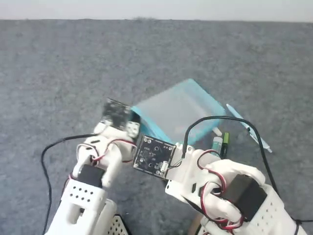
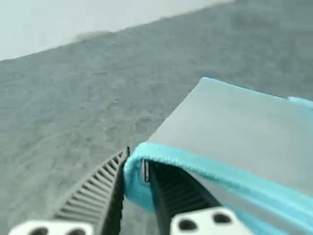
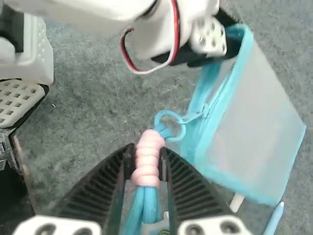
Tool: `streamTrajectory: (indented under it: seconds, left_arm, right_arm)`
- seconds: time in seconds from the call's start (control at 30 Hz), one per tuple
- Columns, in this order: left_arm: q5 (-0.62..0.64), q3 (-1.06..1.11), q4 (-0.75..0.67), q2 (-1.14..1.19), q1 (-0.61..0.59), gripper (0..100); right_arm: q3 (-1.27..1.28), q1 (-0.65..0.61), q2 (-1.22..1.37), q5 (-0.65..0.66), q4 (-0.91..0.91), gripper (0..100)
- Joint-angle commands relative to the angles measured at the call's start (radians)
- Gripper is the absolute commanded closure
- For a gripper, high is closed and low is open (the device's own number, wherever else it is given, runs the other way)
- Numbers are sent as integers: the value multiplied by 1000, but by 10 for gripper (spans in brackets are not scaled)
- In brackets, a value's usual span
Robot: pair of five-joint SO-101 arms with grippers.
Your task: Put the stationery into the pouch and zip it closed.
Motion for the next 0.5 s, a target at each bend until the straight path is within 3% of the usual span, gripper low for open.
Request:
streamTrajectory:
  seconds: [0.0,0.3,0.47]
  left_arm:
    - [89,-25,-60,-3,-120,989]
    - [149,-25,-6,-3,-213,989]
    - [147,-25,-3,-3,-287,989]
  right_arm:
    - [-11,33,-27,18,-7,991]
    - [-8,219,-12,9,-30,991]
    - [-14,366,128,-20,-64,991]
